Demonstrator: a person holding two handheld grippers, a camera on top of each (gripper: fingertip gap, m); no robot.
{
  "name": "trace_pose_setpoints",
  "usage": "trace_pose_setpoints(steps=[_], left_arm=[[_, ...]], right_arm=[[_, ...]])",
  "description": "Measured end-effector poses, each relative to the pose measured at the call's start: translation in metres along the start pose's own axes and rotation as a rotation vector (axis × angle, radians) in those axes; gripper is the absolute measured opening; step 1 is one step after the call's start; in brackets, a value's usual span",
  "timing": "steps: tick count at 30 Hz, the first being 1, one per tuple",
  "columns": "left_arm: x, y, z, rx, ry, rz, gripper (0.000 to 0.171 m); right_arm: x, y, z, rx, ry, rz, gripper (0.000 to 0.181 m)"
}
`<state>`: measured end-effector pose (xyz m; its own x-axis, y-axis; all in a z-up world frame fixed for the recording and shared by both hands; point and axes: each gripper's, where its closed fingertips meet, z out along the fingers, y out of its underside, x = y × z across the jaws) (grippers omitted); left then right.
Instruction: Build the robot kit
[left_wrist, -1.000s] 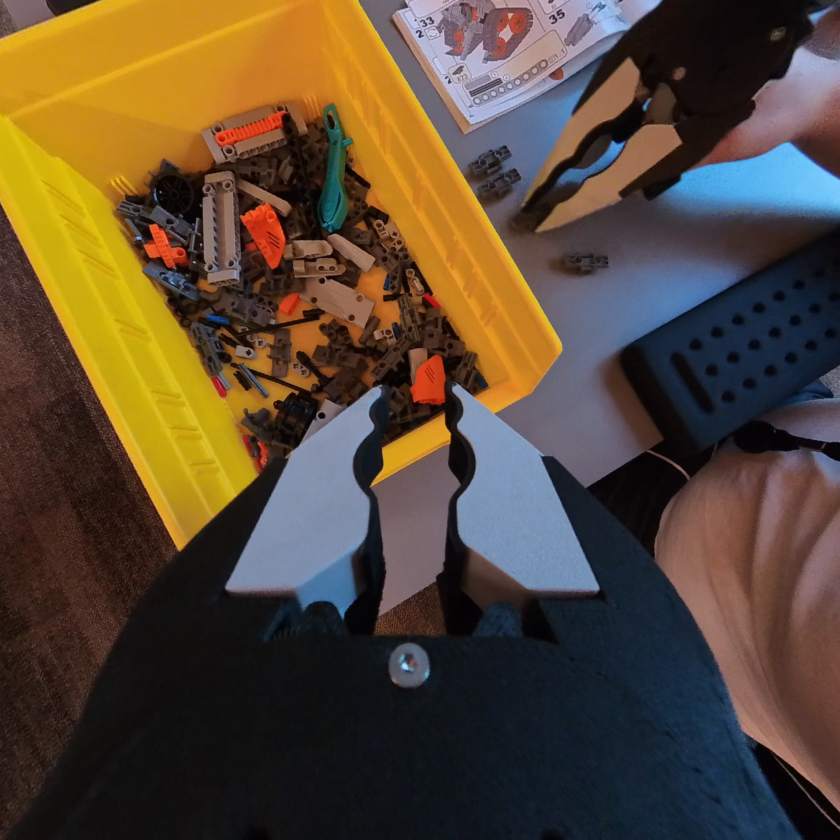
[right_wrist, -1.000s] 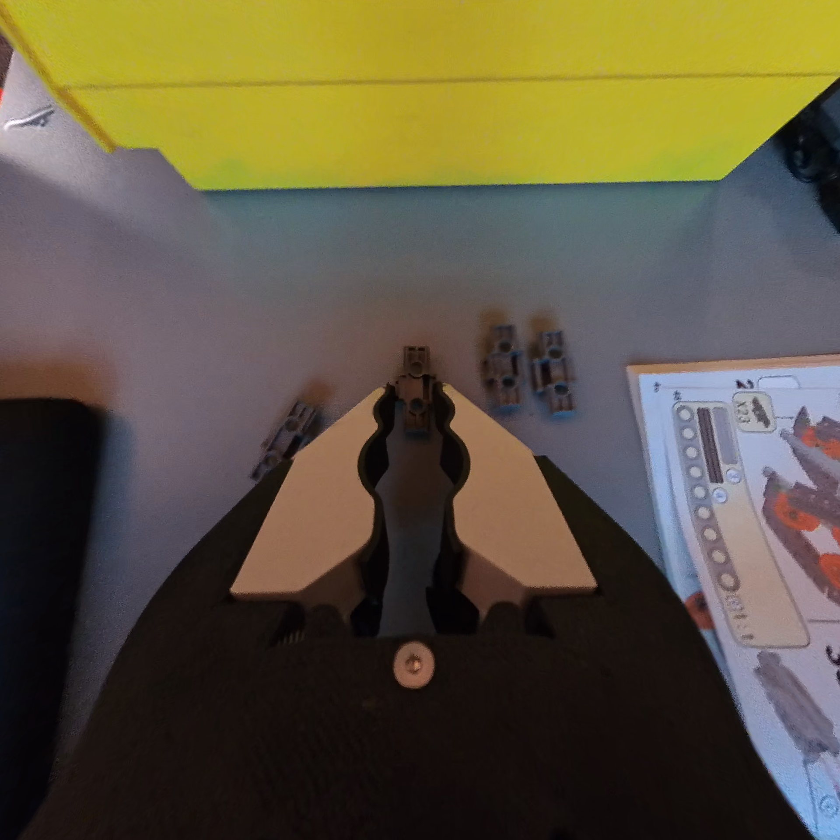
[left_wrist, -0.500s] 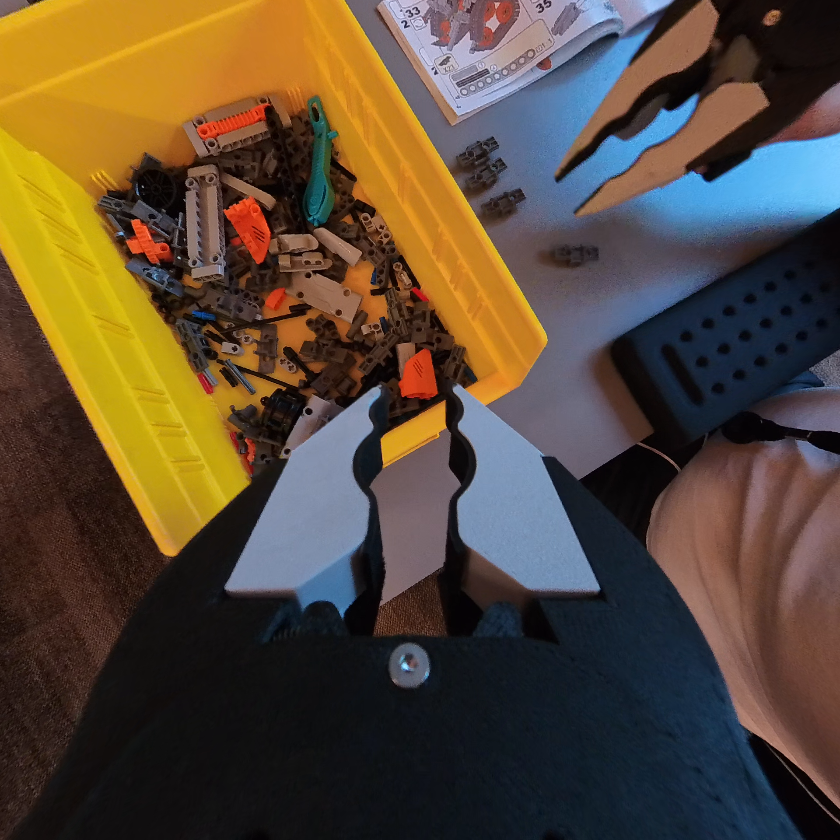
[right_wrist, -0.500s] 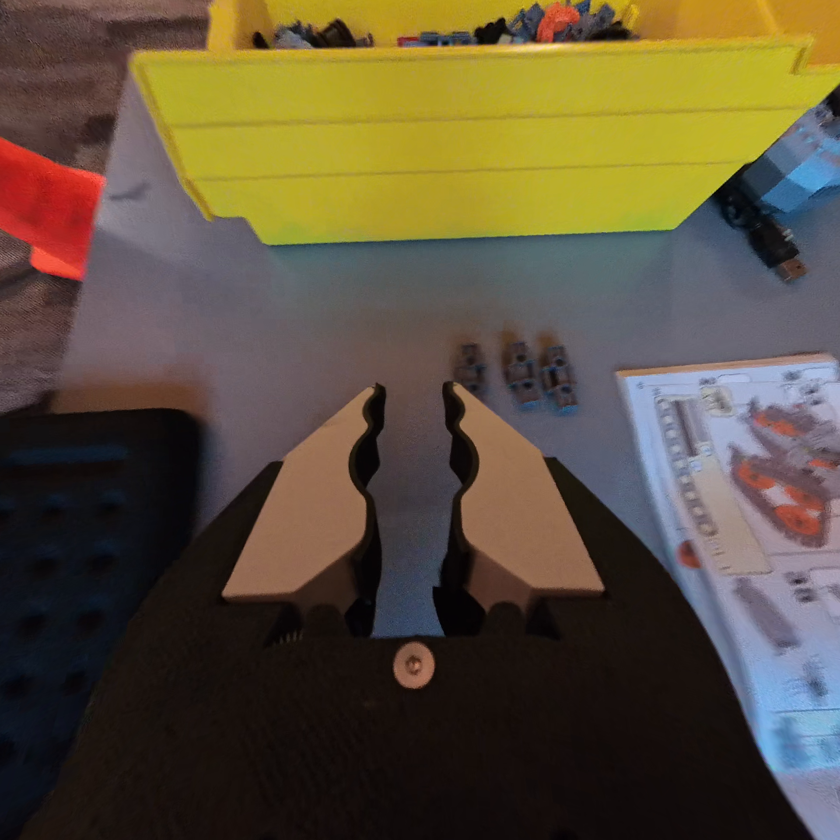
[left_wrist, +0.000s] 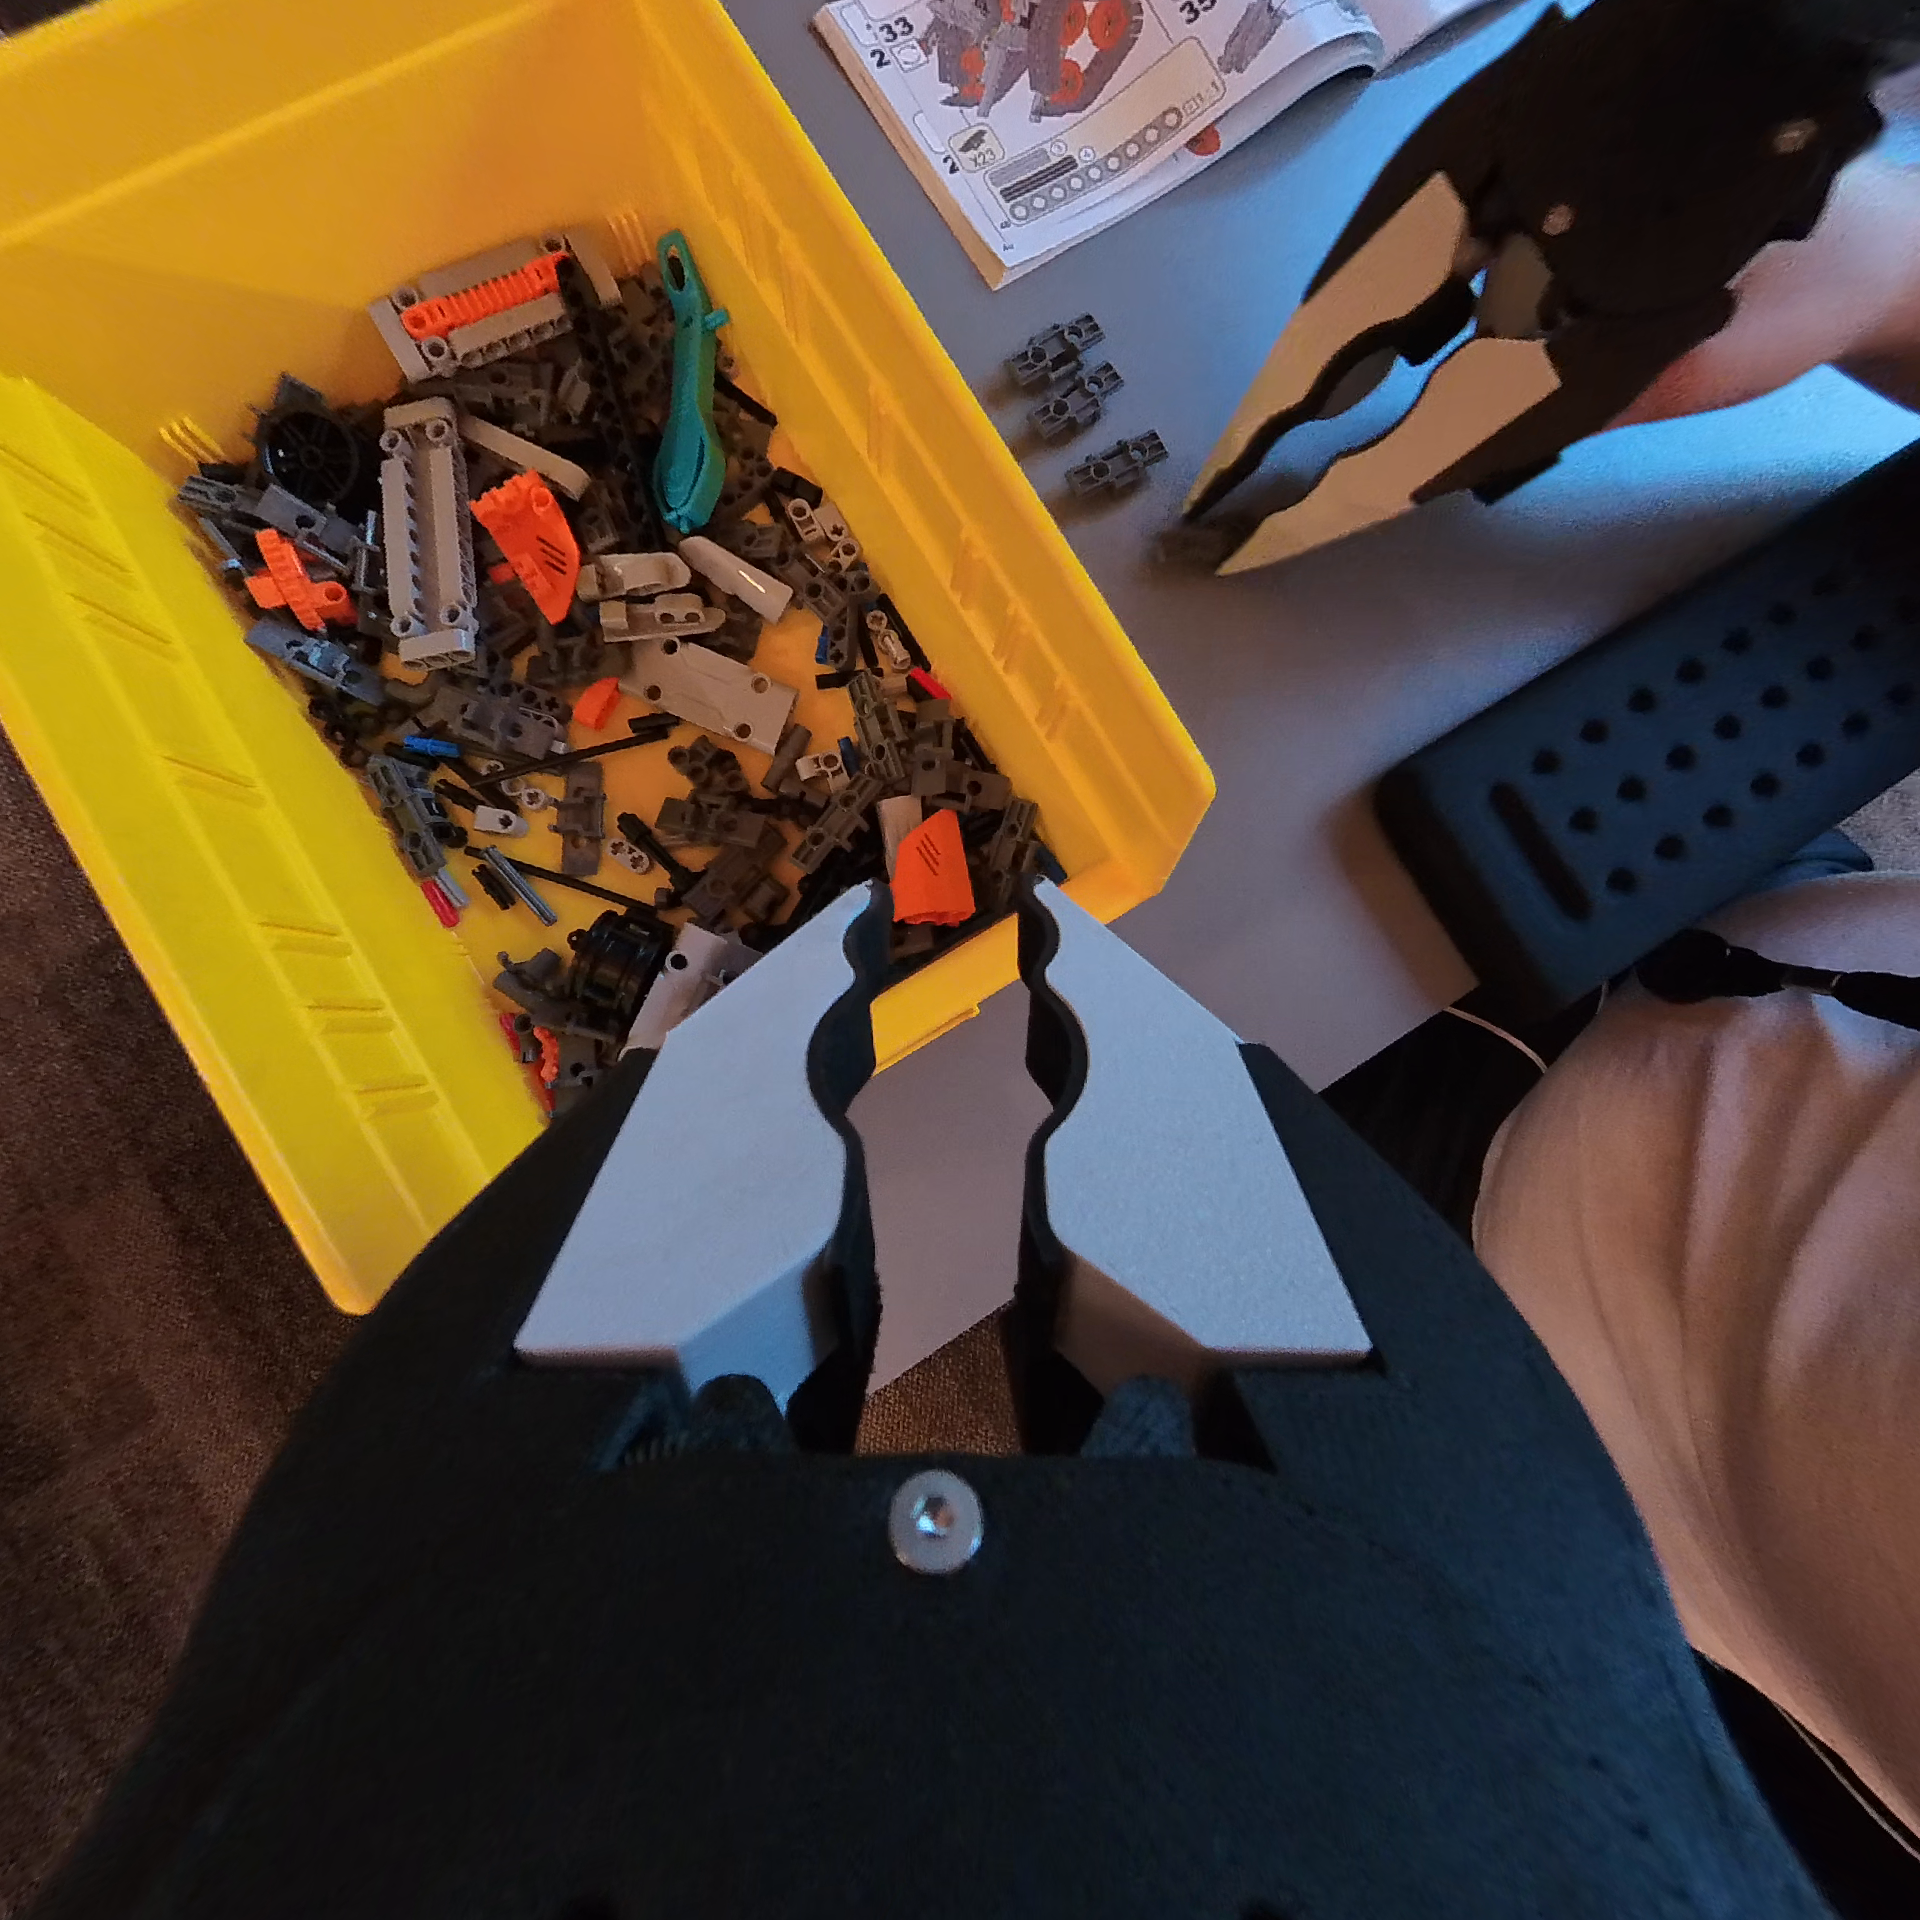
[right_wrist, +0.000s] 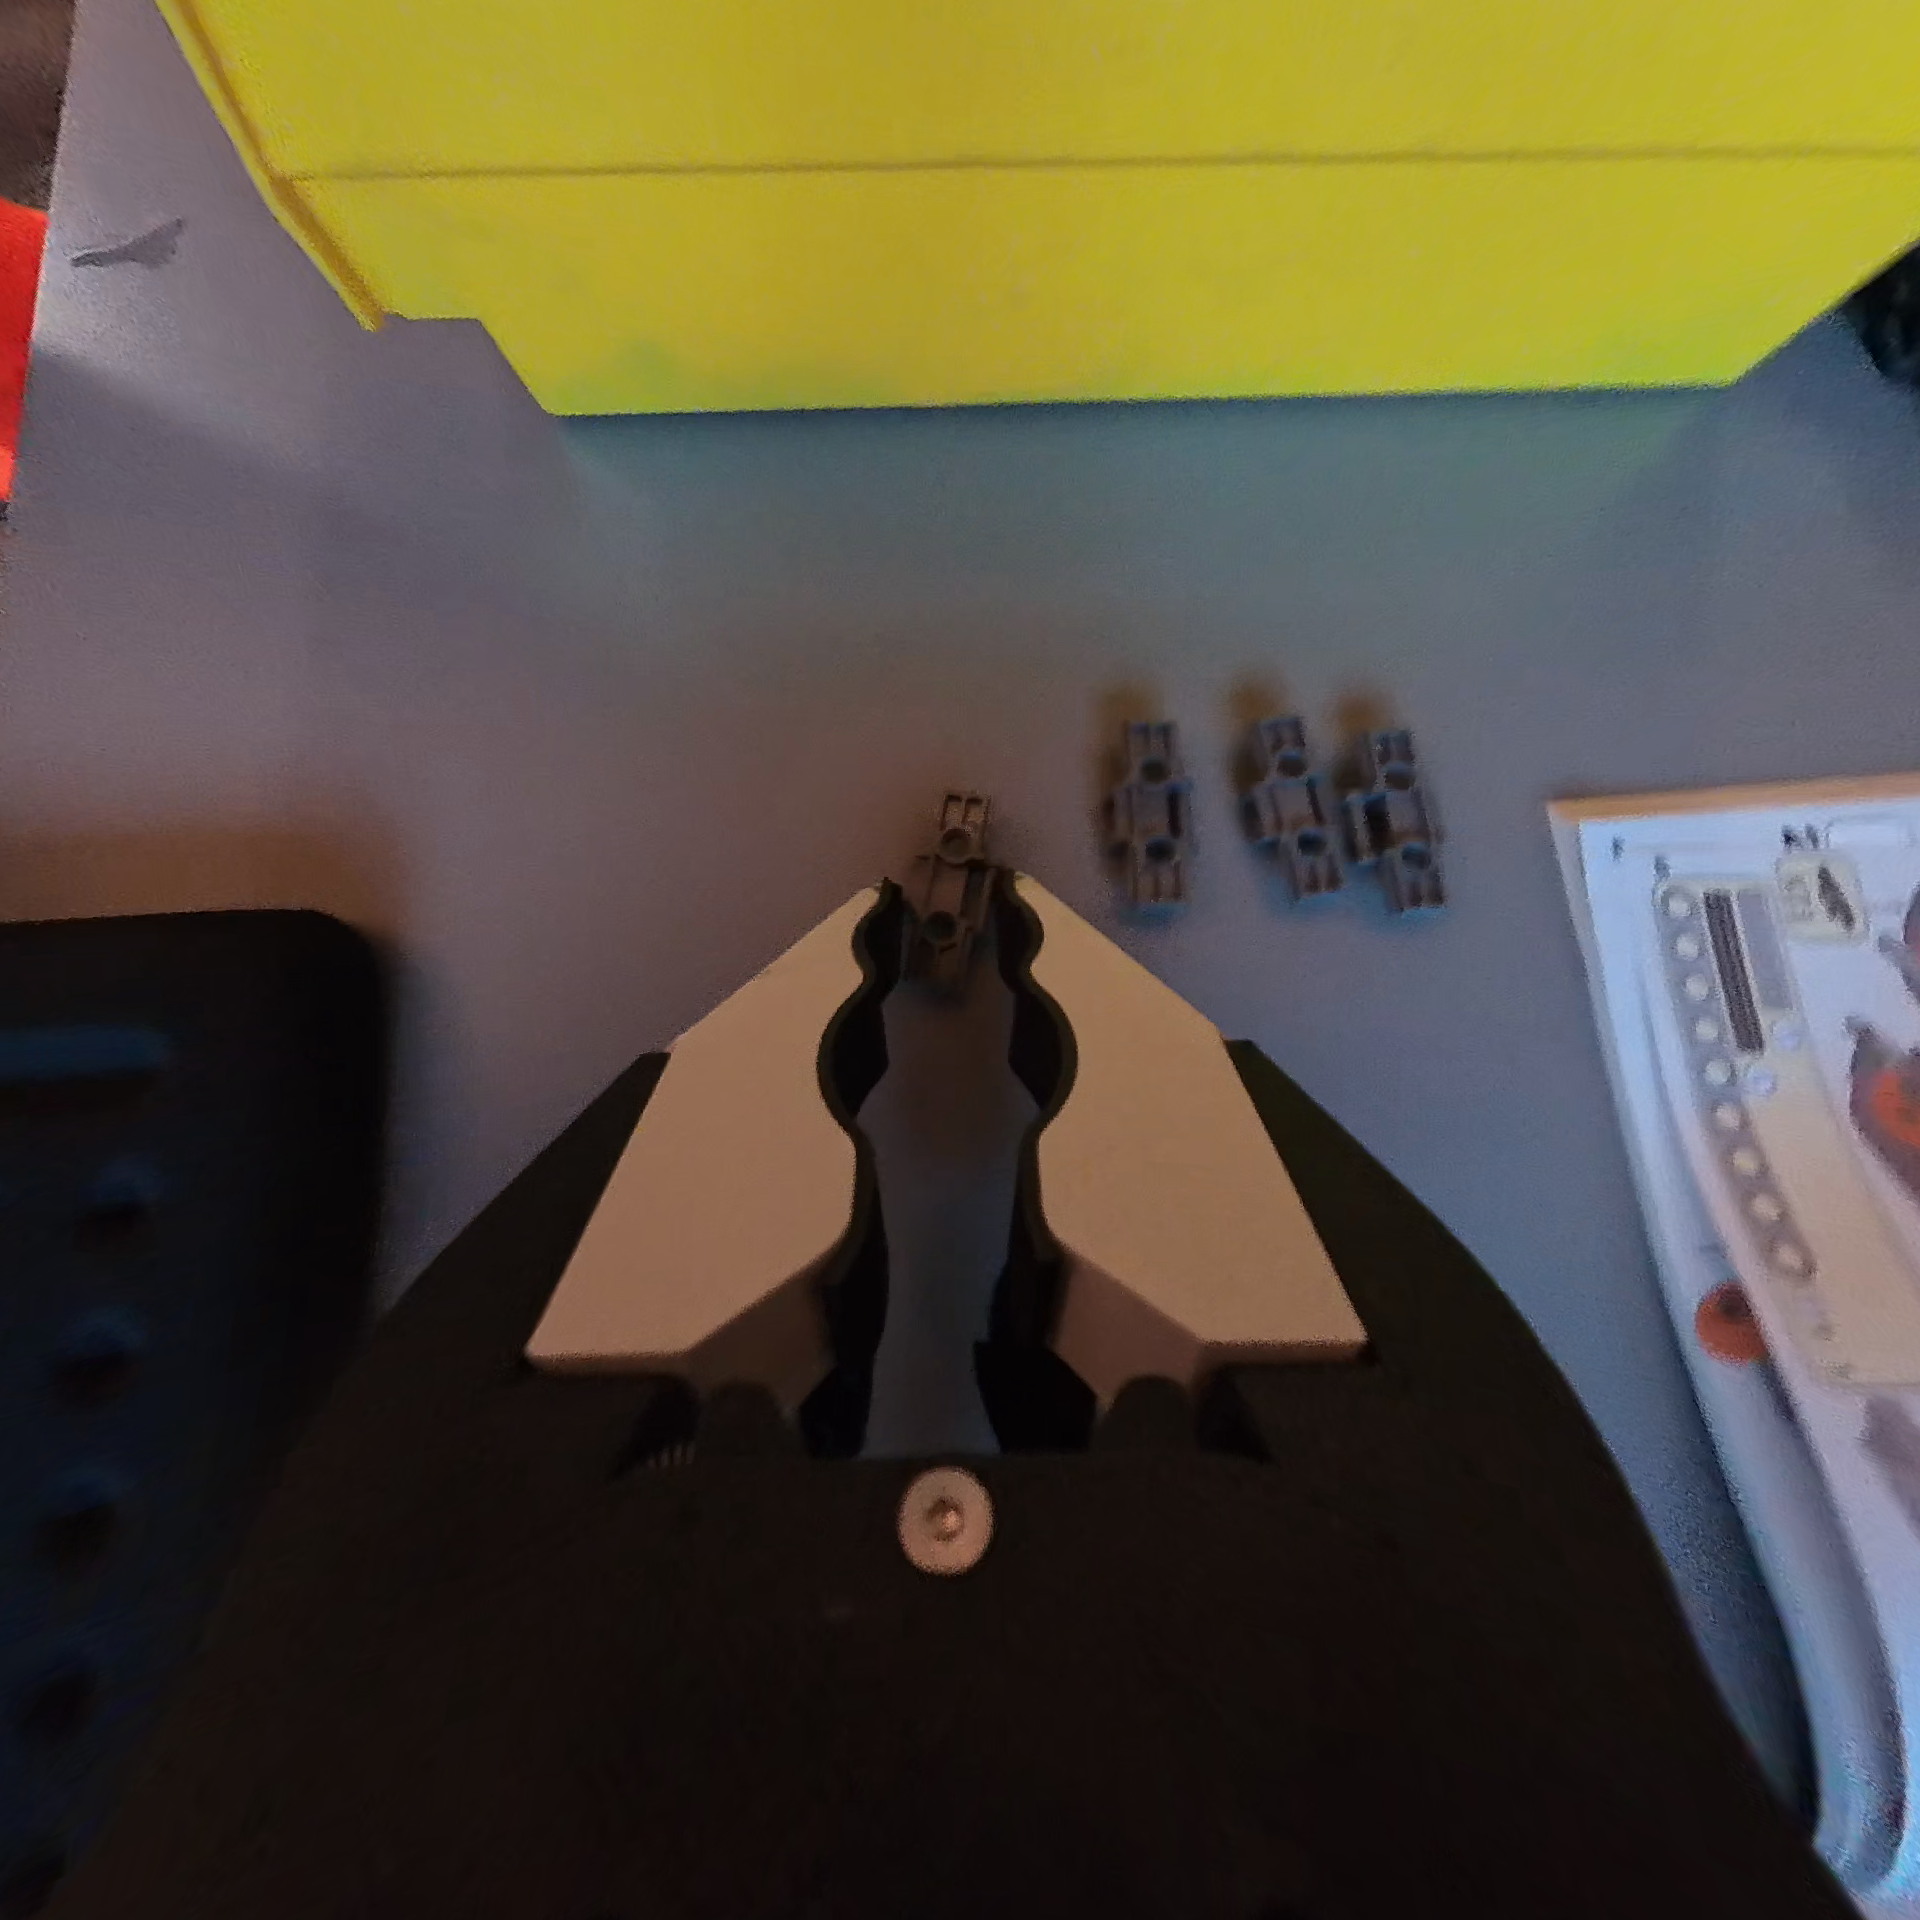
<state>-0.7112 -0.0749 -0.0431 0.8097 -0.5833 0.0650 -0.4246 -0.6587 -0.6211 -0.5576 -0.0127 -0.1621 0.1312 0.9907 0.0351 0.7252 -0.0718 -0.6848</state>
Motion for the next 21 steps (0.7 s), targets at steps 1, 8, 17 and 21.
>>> trace_pose_setpoints(steps=[1, 8, 17, 21], left_arm=[[0.0, -0.001, -0.001, 0.0, -0.001, 0.0, 0.022], [0.003, 0.002, -0.004, -0.008, -0.004, 0.003, 0.022], [-0.026, -0.007, -0.013, 0.031, -0.065, -0.021, 0.018], [-0.051, -0.009, 0.012, -0.091, 0.008, -0.11, 0.03]], right_arm=[[0.004, -0.002, 0.003, -0.002, -0.011, -0.017, 0.017], [0.019, -0.01, 0.01, -0.01, -0.024, -0.081, 0.021], [0.002, -0.028, -0.042, 0.165, 0.02, -0.103, 0.026], [-0.02, -0.014, -0.065, 0.248, -0.02, -0.032, 0.025]])
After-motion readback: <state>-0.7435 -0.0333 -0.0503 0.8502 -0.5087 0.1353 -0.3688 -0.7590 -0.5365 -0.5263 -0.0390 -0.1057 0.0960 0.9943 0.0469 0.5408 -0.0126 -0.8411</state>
